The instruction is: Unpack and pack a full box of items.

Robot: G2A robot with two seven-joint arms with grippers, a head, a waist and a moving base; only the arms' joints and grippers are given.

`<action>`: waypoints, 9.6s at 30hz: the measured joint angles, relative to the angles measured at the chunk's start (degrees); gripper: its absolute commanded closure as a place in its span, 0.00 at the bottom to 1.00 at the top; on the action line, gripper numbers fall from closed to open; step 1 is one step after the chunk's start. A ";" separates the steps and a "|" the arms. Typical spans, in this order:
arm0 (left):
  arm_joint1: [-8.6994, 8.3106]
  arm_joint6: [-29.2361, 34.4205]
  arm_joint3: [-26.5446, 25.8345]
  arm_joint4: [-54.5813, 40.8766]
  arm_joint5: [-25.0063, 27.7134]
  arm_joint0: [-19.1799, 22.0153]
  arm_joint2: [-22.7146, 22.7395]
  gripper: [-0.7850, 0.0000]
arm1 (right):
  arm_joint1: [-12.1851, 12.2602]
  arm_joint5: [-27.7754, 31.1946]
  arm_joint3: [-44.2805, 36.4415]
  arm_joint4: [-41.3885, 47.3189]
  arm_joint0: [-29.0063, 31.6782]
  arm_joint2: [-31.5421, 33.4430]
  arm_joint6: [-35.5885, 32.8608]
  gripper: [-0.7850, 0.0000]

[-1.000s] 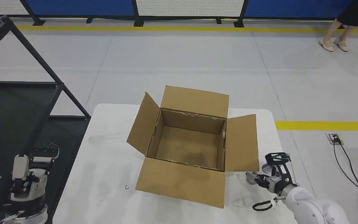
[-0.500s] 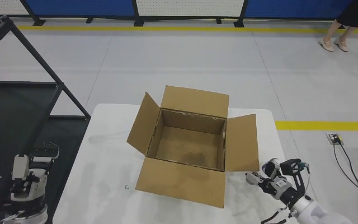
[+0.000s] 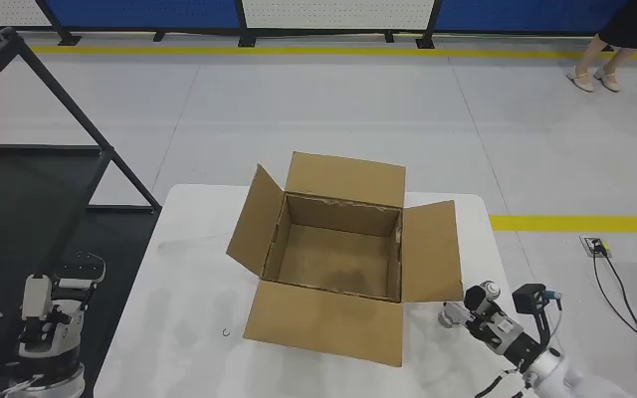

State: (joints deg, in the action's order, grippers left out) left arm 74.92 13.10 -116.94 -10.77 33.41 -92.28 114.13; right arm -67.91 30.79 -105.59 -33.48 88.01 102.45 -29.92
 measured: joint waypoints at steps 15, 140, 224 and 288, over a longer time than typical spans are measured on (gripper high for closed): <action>0.00 0.00 0.00 0.00 0.00 0.00 0.00 0.00 | 0.75 -0.86 1.05 0.14 -3.17 -1.86 0.84 0.70; 0.00 0.00 0.00 0.00 0.00 0.00 0.00 0.00 | 2.99 -7.00 -24.11 -20.17 2.70 -12.22 11.32 1.00; 0.00 0.00 0.00 0.00 0.00 0.00 0.00 0.00 | -20.80 -36.38 59.99 -11.80 -68.16 -65.29 -7.97 0.01; 0.00 0.00 0.00 0.00 0.00 0.00 0.00 0.00 | -6.77 -35.30 -7.72 -14.22 3.43 3.65 11.34 0.00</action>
State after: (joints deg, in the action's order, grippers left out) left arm 74.92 13.10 -116.94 -10.77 33.41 -92.28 114.13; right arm -74.68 -4.51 -113.31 -47.70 91.44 106.11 -18.57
